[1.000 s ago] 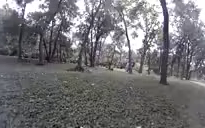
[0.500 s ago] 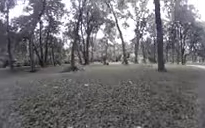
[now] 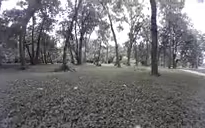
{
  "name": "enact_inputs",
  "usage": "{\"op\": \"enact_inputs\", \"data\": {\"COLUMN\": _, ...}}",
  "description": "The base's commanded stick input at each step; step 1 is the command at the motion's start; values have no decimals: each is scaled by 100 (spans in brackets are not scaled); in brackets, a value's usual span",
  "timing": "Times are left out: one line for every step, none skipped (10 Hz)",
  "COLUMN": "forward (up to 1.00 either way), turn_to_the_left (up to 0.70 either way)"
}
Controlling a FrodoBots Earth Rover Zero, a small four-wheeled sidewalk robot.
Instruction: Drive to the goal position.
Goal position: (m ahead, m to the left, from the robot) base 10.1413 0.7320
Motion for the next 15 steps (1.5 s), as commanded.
{"op": "enact_inputs", "data": {"forward": 70, "turn_to_the_left": 0}}
{"op": "enact_inputs", "data": {"forward": 70, "turn_to_the_left": 0}}
{"op": "enact_inputs", "data": {"forward": 70, "turn_to_the_left": 0}}
{"op": "enact_inputs", "data": {"forward": 70, "turn_to_the_left": 0}}
{"op": "enact_inputs", "data": {"forward": 70, "turn_to_the_left": 0}}
{"op": "enact_inputs", "data": {"forward": 70, "turn_to_the_left": 0}}
{"op": "enact_inputs", "data": {"forward": 70, "turn_to_the_left": 4}}
{"op": "enact_inputs", "data": {"forward": 70, "turn_to_the_left": 12}}
{"op": "enact_inputs", "data": {"forward": 70, "turn_to_the_left": 14}}
{"op": "enact_inputs", "data": {"forward": 70, "turn_to_the_left": 14}}
{"op": "enact_inputs", "data": {"forward": 70, "turn_to_the_left": 13}}
{"op": "enact_inputs", "data": {"forward": 70, "turn_to_the_left": 5}}
{"op": "enact_inputs", "data": {"forward": 70, "turn_to_the_left": 0}}
{"op": "enact_inputs", "data": {"forward": 70, "turn_to_the_left": 0}}
{"op": "enact_inputs", "data": {"forward": 70, "turn_to_the_left": 0}}
